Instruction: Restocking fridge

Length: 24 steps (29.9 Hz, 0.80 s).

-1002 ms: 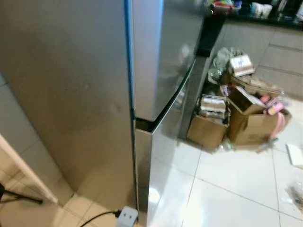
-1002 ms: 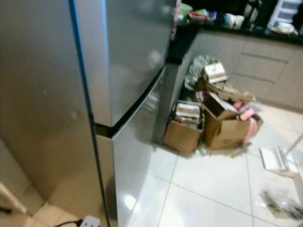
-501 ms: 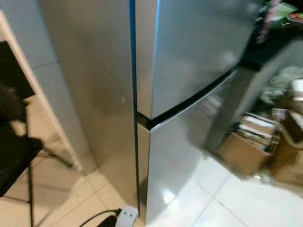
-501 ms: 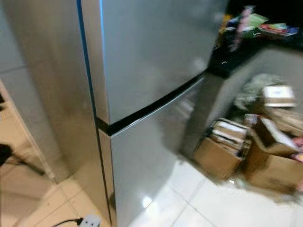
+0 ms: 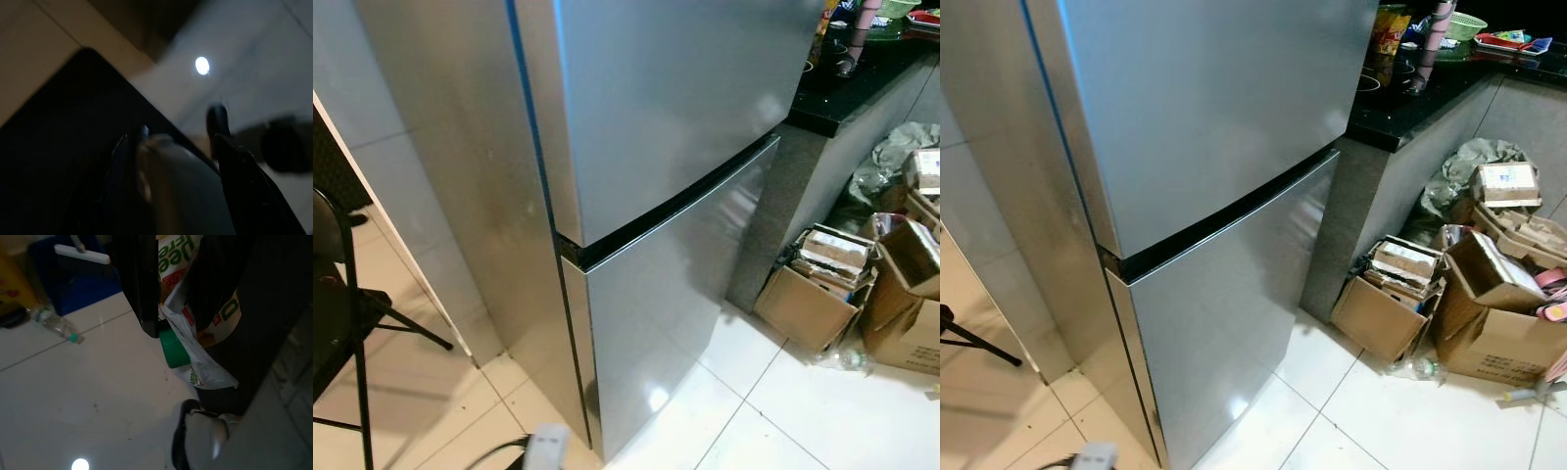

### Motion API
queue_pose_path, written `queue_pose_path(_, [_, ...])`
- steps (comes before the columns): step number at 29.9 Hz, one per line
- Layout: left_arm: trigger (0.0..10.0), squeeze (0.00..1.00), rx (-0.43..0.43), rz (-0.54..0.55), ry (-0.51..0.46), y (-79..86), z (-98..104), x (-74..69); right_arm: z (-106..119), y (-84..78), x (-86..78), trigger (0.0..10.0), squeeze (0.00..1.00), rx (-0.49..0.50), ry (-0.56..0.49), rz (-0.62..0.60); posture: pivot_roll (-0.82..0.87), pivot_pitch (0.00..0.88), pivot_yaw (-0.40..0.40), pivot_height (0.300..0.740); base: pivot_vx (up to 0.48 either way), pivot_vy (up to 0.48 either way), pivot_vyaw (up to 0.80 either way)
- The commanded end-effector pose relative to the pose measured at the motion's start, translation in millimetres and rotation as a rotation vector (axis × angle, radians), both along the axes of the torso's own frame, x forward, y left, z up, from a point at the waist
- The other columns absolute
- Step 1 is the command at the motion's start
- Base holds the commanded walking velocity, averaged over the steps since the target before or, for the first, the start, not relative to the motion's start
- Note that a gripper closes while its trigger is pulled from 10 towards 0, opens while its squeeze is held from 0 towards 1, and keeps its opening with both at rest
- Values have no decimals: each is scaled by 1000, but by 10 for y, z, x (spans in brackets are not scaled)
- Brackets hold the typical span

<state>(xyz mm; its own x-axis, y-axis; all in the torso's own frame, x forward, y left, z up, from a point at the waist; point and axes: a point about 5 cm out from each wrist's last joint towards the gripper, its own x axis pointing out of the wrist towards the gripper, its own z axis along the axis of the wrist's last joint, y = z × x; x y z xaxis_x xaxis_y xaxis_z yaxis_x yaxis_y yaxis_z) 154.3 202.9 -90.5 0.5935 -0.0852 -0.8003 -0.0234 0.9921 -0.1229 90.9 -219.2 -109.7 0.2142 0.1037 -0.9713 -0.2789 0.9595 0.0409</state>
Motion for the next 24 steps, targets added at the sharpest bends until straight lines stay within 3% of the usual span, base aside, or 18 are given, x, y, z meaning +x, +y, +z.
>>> queue_pose_path(1, [10000, 0, -7, 18, -23, 38, 21, 25, 10, -26, 22, 10000, 0, -3, -5, -13, -20, 0, -69, 740, 0, 0, 0])
queue_pose_path(3, [10000, 0, -21, 86, -123, 230, 140, 161, 6, -24, 5, 10000, 0, -1, 1, -10, -11, 0, -73, 740, 0, 0, 0])
queue_pose_path(8, [10000, 0, -70, 135, -262, 453, 324, 334, 1, -13, -8, 10000, 0, 1, 6, -4, -1, 0, -71, 740, 0, 0, 0])
queue_pose_path(9, [10000, 302, -114, 124, -314, 494, 393, 400, 1, -6, -5, 10000, 0, 2, 5, -4, 1, 0, -69, 740, 0, 0, 0])
queue_pose_path(10, [10000, 706, -156, 110, -360, 523, 457, 457, 0, 1, -2, 10000, 0, 3, 4, -3, 1, 0, -69, 740, 0, 0, 0])
queue_pose_path(11, [10000, 706, -156, 110, -360, 523, 457, 457, 0, 1, -2, 10000, 0, 3, 4, -3, 1, 0, -69, 740, 0, 0, 0])
queue_pose_path(12, [10000, 1000, -184, 102, -391, 540, 497, 489, -1, 5, 0, 10000, 0, 3, 3, -2, 1, 0, -69, 740, 0, 0, 0])
queue_pose_path(14, [10000, 1000, -223, 63, -427, 550, 556, 541, -1, 11, 4, 10000, 0, 4, 2, 0, 5, 0, -69, 740, 0, 0, 0])
queue_pose_path(17, [10000, 1000, -431, -194, -588, 445, 840, 756, -4, 24, 5, 10000, 0, 6, 6, 7, 11, 0, -71, 740, 0, 0, 0])
queue_pose_path(18, [10000, 1000, -431, -194, -588, 445, 840, 756, -4, 24, 5, 10000, 0, 6, 6, 7, 11, 0, -71, 740, 0, 0, 0])
queue_pose_path(22, [10000, 1000, -585, -433, -662, 241, 1032, 862, -4, 23, 4, 10000, 0, 5, 8, 8, 11, 0, -70, 740, 0, 0, 0])
queue_pose_path(24, [10000, 1000, -606, -470, -662, 210, 1050, 863, -4, 23, 3, 10000, 0, 5, 8, 8, 11, 0, -70, 740, 0, 0, 0])
